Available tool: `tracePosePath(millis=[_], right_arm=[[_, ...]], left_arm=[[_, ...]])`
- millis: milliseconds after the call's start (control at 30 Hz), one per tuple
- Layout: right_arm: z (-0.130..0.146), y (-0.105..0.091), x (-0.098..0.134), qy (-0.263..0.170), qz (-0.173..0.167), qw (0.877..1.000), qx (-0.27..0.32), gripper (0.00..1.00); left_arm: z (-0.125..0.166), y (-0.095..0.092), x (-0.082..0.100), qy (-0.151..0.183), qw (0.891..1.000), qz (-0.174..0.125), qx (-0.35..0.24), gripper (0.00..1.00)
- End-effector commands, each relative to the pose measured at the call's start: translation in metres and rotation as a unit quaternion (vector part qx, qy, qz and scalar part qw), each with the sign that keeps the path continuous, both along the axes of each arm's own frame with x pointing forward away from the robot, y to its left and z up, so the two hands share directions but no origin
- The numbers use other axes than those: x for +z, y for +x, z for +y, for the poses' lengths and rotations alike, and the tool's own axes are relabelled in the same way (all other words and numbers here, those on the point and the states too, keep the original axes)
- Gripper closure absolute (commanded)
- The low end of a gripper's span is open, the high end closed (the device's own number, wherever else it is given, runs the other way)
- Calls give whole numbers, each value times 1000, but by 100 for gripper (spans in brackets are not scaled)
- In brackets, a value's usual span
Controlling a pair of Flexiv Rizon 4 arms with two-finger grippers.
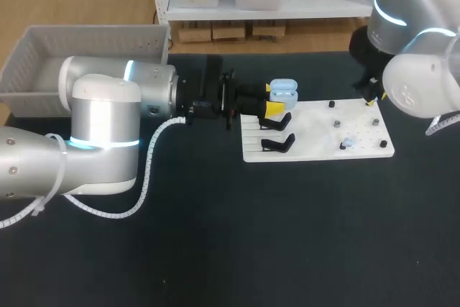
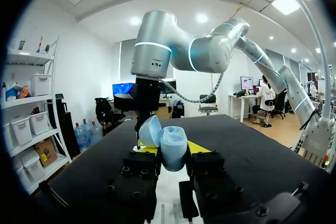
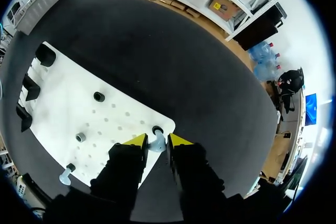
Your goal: Pick up each earbud case from the left stands, insert the matching earbuds, close the lid, and place the case in the box.
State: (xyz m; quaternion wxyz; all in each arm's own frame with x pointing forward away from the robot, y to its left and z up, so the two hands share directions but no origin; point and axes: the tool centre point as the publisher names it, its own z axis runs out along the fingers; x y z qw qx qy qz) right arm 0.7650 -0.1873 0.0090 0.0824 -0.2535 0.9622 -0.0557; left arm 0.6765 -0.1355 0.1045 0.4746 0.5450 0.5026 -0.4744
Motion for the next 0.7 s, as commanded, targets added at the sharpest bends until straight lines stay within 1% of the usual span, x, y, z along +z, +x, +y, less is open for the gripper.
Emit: tracePosePath(millis=[33, 100, 133, 167, 200, 367, 467, 567, 700], right_arm=[[0, 0, -2, -1, -1, 1000, -1, 80], [0, 0, -2, -2, -1, 1000, -1, 82], [0, 0, -2, -3, -1, 1000, -1, 88], [0, -1, -2, -3, -1, 1000, 0, 96], [0, -1, -3, -3, -1, 1000, 0, 100], [1, -2, -1, -6, -3, 1000, 1, 100], [2, -6, 5, -12, -9, 1000, 3, 100], [3, -12, 17, -24, -16, 1000, 4, 100], [3, -21, 40, -36, -11, 999, -12, 100]], left_arm=[[0, -1, -1, -2, 1000, -2, 3, 100], [0, -1, -1, -2, 1000, -2, 3, 100], [0, -1, -1, -2, 1000, -2, 3, 100], [0, -1, -1, -2, 1000, -2, 3, 100], [0, -1, -1, -2, 1000, -2, 3, 100], [0, -1, -1, -2, 1000, -2, 3, 100], [0, -1, -1, -2, 1000, -2, 3, 100], [0, -1, -1, -2, 1000, -2, 3, 100], [0, -1, -1, -2, 1000, -2, 3, 100]])
